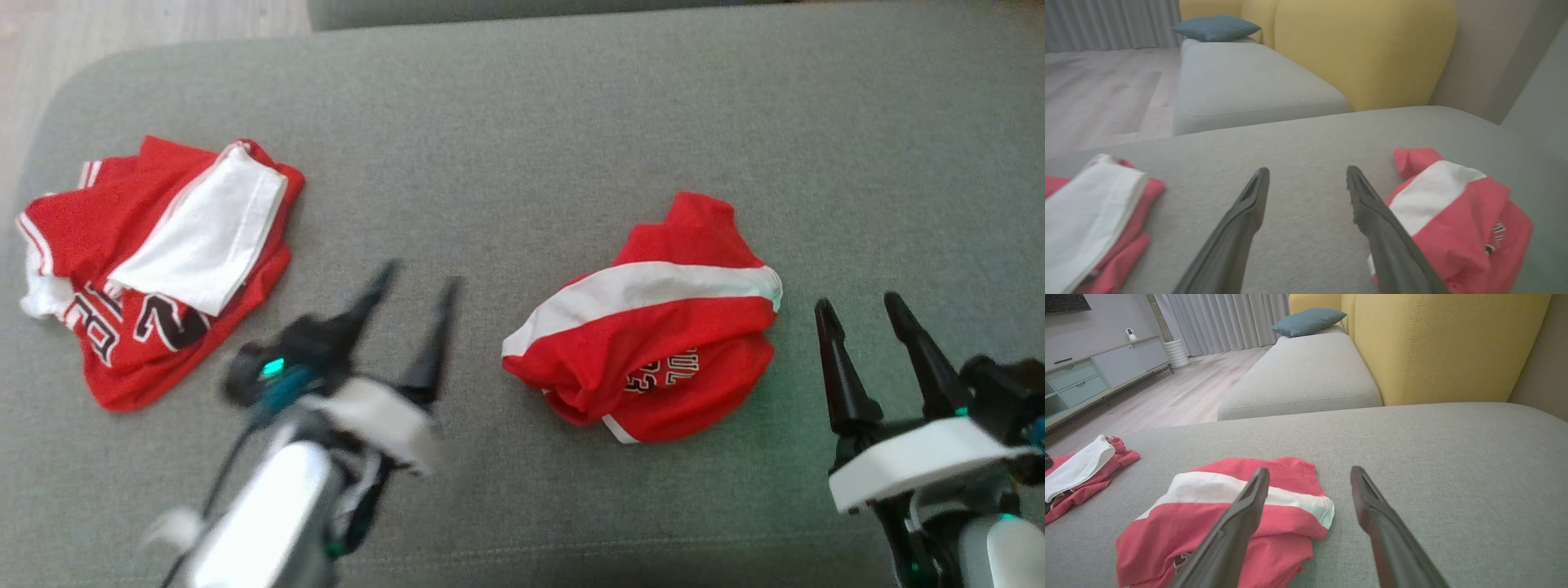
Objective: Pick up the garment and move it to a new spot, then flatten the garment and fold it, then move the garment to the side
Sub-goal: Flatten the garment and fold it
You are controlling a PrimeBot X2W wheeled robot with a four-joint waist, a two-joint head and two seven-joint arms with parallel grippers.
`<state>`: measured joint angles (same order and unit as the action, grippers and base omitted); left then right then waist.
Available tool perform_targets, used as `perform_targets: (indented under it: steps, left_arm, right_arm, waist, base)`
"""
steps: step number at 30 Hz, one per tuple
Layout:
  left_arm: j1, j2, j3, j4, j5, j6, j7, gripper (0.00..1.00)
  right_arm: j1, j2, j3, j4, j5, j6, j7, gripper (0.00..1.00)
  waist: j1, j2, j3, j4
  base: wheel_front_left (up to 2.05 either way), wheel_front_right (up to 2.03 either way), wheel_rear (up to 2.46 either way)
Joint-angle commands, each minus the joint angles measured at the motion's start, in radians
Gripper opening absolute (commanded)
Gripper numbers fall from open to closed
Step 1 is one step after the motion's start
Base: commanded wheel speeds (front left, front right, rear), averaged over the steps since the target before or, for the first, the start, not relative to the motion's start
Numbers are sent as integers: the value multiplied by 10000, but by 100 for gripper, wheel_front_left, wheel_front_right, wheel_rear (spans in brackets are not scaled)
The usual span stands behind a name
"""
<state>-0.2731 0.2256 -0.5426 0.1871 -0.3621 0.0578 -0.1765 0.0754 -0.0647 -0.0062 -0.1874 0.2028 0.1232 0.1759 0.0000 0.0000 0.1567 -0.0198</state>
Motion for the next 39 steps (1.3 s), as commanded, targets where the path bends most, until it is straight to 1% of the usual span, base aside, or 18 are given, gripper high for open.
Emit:
perform_targets:
  steps: [1, 6, 7, 12, 16, 17, 18, 20, 23, 25, 29, 32, 35, 39]
  left_arm:
    - [-757, -191, 39, 110, -10, -287, 217, 100]
    - [-1445, -861, -533, 1504, -402, -952, 1058, 100]
    - [-1445, -861, -533, 1504, -402, -952, 1058, 100]
    - [-1820, -1131, -753, 2817, -859, -1304, 1866, 100]
    - [-1995, -1239, -935, 3437, -1130, -1493, 2335, 100]
    - [-2044, -1249, -973, 3487, -1144, -1528, 2302, 46]
    - [-2083, -1256, -977, 3521, -1144, -1542, 2199, 0]
    - [-2131, -1269, -993, 3606, -1144, -1552, 2065, 0]
    - [-2214, -1255, -918, 3567, -1074, -1448, 1648, 0]
    - [-2301, -1195, -811, 3437, -952, -1259, 1233, 0]
    - [-2551, -961, -392, 2924, -604, -615, 90, 0]
    - [-2711, -659, -68, 2440, -311, -93, -366, 0]
    - [-2702, -319, 29, 1861, 2, 202, -530, 0]
    - [-2387, -88, -549, 1370, 556, 285, -306, 0]
  right_arm:
    - [-552, -102, 287, -403, 64, 75, -25, 100]
    - [-679, -121, 351, -302, 128, 75, -51, 100]
    - [-679, -121, 351, -302, 128, 75, -51, 100]
    - [-760, -108, 346, -203, 179, 75, -112, 100]
    - [-794, -92, 303, -131, 196, 75, -148, 100]
    - [-806, -87, 299, -117, 201, 75, -157, 100]
    - [-819, -82, 293, -103, 205, 75, -168, 100]
    - [-831, -68, 277, -73, 227, 75, -192, 100]
    - [-830, -49, 262, -43, 242, 75, -234, 100]
    - [-826, -37, 245, -25, 244, 75, -251, 100]
    - [-789, -6, 201, 24, 271, 75, -258, 100]
    - [-738, 19, 188, 65, 292, 75, -257, 100]
    - [-703, 43, 163, 97, 309, 75, -254, 100]
    - [-683, 68, 153, 124, 347, 75, -233, 100]
  waist:
    - [0, 0, 185, -96]
    - [0, 0, 435, -329]
    - [0, 0, 435, -329]
    - [0, 0, 628, -537]
    - [0, 0, 697, -613]
    - [0, 0, 708, -623]
    - [0, 0, 712, -629]
    - [0, 0, 700, -625]
    - [0, 0, 662, -602]
    - [0, 0, 619, -582]
    - [0, 0, 485, -532]
    - [0, 0, 358, -503]
    - [0, 0, 277, -480]
    - [0, 0, 256, -486]
  base:
    - [0, 0, 0]
    - [0, 0, 0]
    - [0, 0, 0]
    - [0, 0, 0]
    - [0, 0, 0]
    - [0, 0, 0]
    - [0, 0, 0]
    - [0, 0, 0]
    - [0, 0, 0]
    - [0, 0, 0]
    - [0, 0, 0]
    - [0, 0, 0]
    - [0, 0, 0]
    - [0, 0, 0]
